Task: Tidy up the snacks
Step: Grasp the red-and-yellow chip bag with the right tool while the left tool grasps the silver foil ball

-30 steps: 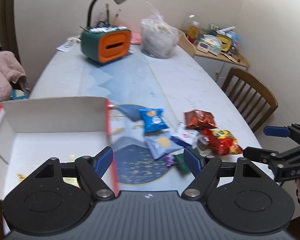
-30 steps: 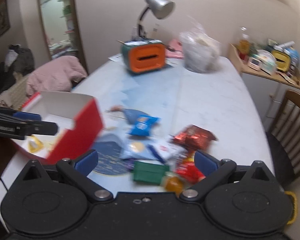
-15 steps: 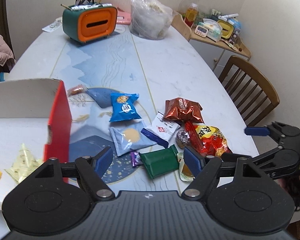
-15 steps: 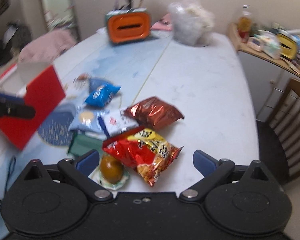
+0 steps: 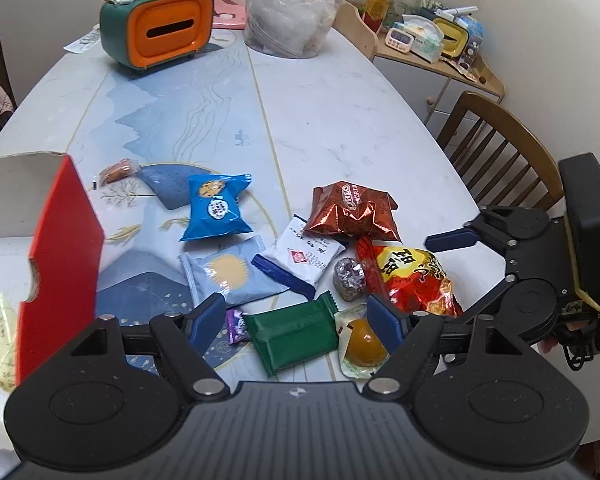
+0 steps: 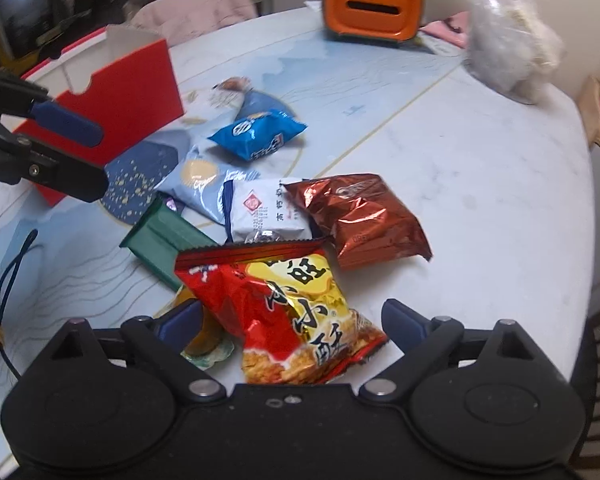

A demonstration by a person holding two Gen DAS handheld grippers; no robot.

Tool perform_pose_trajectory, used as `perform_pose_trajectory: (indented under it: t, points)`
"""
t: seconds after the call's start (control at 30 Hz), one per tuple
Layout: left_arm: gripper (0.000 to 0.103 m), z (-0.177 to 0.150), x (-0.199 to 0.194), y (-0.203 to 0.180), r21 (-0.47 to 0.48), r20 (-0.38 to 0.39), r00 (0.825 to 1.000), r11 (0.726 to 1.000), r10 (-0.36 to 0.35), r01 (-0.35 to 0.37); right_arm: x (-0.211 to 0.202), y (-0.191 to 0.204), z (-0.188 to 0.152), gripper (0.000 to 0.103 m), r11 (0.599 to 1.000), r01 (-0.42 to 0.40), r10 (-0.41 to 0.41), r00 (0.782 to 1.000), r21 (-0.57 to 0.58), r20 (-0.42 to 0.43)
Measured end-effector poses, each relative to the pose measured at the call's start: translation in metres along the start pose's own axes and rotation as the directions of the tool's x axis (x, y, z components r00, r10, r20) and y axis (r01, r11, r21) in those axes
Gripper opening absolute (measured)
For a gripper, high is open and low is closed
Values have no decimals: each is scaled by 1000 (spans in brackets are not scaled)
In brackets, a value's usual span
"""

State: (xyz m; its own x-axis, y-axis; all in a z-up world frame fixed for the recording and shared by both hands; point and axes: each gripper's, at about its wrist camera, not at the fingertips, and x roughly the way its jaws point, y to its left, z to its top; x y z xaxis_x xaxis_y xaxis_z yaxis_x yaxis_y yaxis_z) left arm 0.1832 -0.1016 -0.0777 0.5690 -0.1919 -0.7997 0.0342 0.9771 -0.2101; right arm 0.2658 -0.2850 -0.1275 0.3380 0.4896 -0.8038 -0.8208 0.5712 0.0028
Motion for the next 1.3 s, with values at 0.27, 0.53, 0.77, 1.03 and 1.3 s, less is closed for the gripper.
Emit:
perform_pose_trajectory:
  t: [0.27, 0.53, 0.77, 1.03, 1.3]
  points:
    - [77, 6, 25, -13, 47, -14, 1000, 999, -1, 2, 10, -10, -5, 86, 998, -61, 61, 998, 6, 2]
    - [77, 5, 52, -23, 92, -11, 1000, 996, 5, -4, -3, -19, -19, 70, 996, -68, 65, 996, 60, 59]
    - [76, 2, 70, -44, 154, 13, 1000, 988, -7, 5, -22, -22, -32, 63, 997, -31, 25, 997, 67, 78]
    - [62, -4, 91, -69, 265, 35, 999, 964, 8, -17, -42, -29, -50, 63, 994, -15, 4, 995, 112, 103]
    - [56, -5, 106, -78, 283, 20, 1000, 959, 23, -27, -40, -33, -62, 61, 988, 14, -30, 995, 154, 100]
